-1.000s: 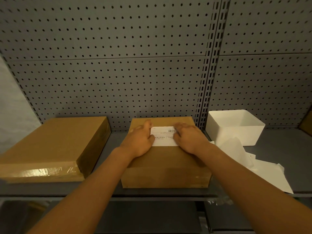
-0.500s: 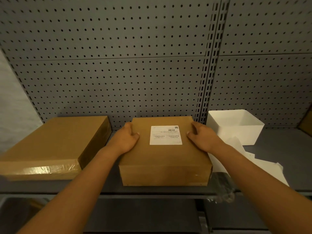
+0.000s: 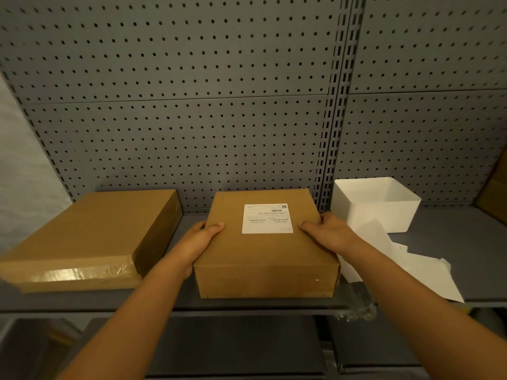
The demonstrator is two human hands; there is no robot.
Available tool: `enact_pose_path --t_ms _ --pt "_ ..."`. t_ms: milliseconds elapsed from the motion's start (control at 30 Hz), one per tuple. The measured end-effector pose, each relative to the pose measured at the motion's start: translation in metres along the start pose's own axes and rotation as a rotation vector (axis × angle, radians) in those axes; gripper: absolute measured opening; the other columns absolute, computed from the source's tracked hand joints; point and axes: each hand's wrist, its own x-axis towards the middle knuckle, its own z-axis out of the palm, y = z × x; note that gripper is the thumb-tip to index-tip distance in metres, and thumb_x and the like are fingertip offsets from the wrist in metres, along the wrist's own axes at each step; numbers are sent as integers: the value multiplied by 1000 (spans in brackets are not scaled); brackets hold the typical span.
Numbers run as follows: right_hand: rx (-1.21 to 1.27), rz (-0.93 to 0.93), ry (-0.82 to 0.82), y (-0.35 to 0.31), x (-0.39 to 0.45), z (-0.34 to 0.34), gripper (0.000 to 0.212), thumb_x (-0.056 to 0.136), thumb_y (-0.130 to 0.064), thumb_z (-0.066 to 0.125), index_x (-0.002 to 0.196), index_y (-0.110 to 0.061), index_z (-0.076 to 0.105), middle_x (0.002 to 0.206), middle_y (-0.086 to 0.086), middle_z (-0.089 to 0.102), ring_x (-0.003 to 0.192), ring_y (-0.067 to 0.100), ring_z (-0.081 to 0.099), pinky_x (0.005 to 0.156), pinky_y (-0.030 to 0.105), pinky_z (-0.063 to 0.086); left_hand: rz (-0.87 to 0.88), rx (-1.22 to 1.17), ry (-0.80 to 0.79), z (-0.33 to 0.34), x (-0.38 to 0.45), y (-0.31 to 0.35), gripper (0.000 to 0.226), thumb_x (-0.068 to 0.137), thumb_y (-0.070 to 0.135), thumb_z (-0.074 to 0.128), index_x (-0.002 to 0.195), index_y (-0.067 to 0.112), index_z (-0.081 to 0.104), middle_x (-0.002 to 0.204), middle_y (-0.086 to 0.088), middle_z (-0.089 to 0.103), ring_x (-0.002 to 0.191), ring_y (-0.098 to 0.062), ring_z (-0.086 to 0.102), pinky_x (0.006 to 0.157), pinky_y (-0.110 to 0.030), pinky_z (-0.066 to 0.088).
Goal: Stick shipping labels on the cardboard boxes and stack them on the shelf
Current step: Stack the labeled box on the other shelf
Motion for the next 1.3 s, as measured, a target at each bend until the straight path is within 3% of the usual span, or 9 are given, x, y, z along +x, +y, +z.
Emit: enact_pose_path --t_ms 100,267,400,500,600,733,1000,1200,1300 --pt "99 -28 38 -2 -5 3 59 89 -44 58 137 -16 39 134 7 52 116 27 54 88 35 45 56 -58 30 -2 -8 5 56 86 38 66 135 23 43 111 -5 61 93 -24 62 72 -36 50" --pt "337 -194 95 -19 -18 -3 61 90 -36 60 143 -27 32 126 -3 51 101 16 51 87 32 44 261 -120 115 -20 -16 23 65 81 39 70 138 31 42 123 0 59 101 -22 61 87 -41 51" --pt "452 -257 151 -32 -24 -10 73 87 -38 63 148 -34 23 140 -5 45 115 19 53 95 37 47 421 -169 146 -27 -28 41 62 80 35 72 136 32 44 121 6 60 100 -16 63 83 -36 52" --pt "503 -320 206 -40 -33 -15 73 88 -37 62 149 -36 22 138 -8 46 111 15 53 85 29 48 546 -164 169 -27 -41 53 61 84 30 69 139 29 41 118 10 57 98 -10 60 75 -25 48" --pt "489 -349 302 -43 -41 -22 69 88 -42 60 147 -34 26 135 -9 47 111 15 53 90 32 48 660 -109 188 -23 -52 66 61 87 30 66 140 28 37 119 11 53 97 -6 57 70 -17 43" --pt "516 -375 373 -42 -53 -35 57 88 -44 60 139 -30 37 124 -7 53 104 15 57 82 28 45 737 -88 180 -13 -64 83 60 88 30 64 141 26 35 123 11 52 106 -10 55 71 -13 41" --pt "541 -539 417 -30 -68 -93 28 92 -37 57 117 -39 45 101 -26 55 92 -4 57 66 12 44 850 -68 162 31 -83 117 57 89 32 63 139 30 35 121 11 50 106 -8 54 70 -14 42" --pt "546 -606 448 8 -60 -163 36 91 -40 58 124 -37 44 112 -19 58 101 2 60 80 23 52 890 -78 175 101 -96 141 62 87 39 64 141 35 34 134 8 50 115 -13 54 87 -28 46" --pt "560 -619 470 28 -58 -203 54 89 -40 61 136 -27 37 122 -15 52 101 -8 53 74 12 46 895 -86 196 143 -104 150 66 86 39 65 143 32 32 136 9 49 118 -12 53 92 -31 46"
